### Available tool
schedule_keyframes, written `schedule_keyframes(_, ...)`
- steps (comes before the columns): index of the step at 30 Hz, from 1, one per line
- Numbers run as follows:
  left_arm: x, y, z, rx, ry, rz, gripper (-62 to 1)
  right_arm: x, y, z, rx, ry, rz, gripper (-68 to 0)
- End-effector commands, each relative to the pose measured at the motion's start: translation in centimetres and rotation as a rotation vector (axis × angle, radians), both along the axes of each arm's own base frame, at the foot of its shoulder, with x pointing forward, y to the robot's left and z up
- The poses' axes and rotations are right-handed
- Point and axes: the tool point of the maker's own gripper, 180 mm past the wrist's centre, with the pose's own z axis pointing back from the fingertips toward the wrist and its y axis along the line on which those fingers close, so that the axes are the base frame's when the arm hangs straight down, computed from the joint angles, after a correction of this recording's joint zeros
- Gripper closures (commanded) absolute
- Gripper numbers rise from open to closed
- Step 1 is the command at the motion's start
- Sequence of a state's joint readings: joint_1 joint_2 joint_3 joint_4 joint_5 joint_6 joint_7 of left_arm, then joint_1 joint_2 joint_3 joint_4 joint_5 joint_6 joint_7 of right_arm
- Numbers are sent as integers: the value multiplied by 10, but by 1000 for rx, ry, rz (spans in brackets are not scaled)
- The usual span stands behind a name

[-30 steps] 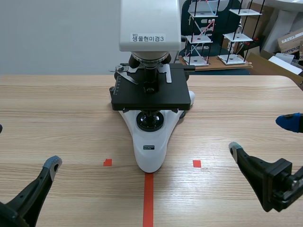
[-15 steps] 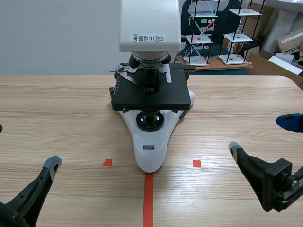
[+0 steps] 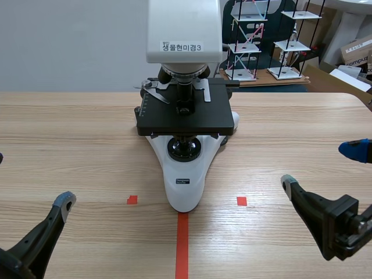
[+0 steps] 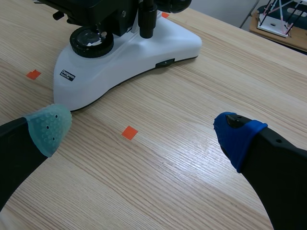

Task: Return to the home posture

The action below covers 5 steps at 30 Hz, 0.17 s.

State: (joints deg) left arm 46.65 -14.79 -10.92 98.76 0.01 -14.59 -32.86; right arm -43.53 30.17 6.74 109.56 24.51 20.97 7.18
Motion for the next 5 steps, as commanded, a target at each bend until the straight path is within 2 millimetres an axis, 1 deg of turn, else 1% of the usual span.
schedule_keyframes(1,3,1,10,-4,-36,-4,-623,4,1,9,5,-33,9,-667)
schedule_keyframes(5,3,1,10,-4,-36,-4,-623,4,1,9,5,-33,9,-667)
